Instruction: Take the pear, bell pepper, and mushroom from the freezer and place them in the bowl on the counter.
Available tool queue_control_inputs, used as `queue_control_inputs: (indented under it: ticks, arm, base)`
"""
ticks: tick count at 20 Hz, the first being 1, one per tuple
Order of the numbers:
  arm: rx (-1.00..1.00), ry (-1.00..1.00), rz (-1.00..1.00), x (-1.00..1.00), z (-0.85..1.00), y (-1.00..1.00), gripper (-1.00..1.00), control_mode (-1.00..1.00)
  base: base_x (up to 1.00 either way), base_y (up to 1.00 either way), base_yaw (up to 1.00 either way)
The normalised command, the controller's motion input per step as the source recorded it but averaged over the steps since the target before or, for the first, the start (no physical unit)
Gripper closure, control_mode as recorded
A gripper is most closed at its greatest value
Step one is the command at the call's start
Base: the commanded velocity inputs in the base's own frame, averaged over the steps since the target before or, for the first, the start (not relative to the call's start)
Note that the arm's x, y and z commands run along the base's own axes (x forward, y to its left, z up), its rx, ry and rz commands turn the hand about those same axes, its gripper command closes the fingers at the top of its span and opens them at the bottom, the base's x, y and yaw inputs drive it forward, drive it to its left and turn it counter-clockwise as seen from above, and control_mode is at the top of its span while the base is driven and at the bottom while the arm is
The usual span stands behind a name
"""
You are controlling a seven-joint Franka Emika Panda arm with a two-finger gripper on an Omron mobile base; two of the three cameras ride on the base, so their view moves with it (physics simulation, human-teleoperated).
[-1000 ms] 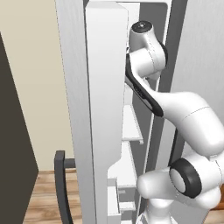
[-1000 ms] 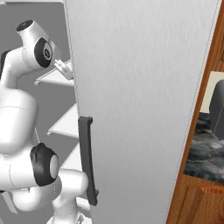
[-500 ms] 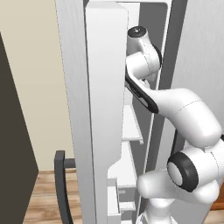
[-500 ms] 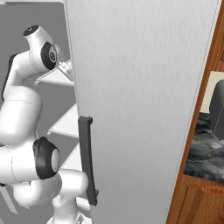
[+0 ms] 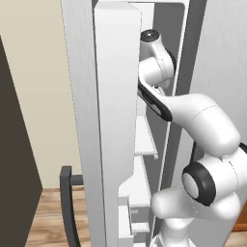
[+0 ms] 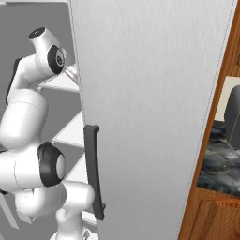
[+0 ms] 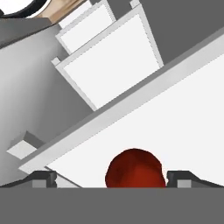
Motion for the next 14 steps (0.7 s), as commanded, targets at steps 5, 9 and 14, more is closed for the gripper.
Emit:
queue_control_inputs:
  ticks: [5, 9, 14]
  arm:
    - [-0.02, 0.01, 0.0, 0.27, -0.15, 0.0, -1.0, -1.0]
    - [-0.02, 0.01, 0.0, 0.32, -0.16, 0.0, -1.0, -1.0]
    - [0.0, 0.0, 0.0, 0.19, -0.04, 0.0, -1.0, -1.0]
  base:
    - [0.0, 0.0, 0.0]
    - [0.0, 0.0, 0.0]
    - [0.0, 0.0, 0.0]
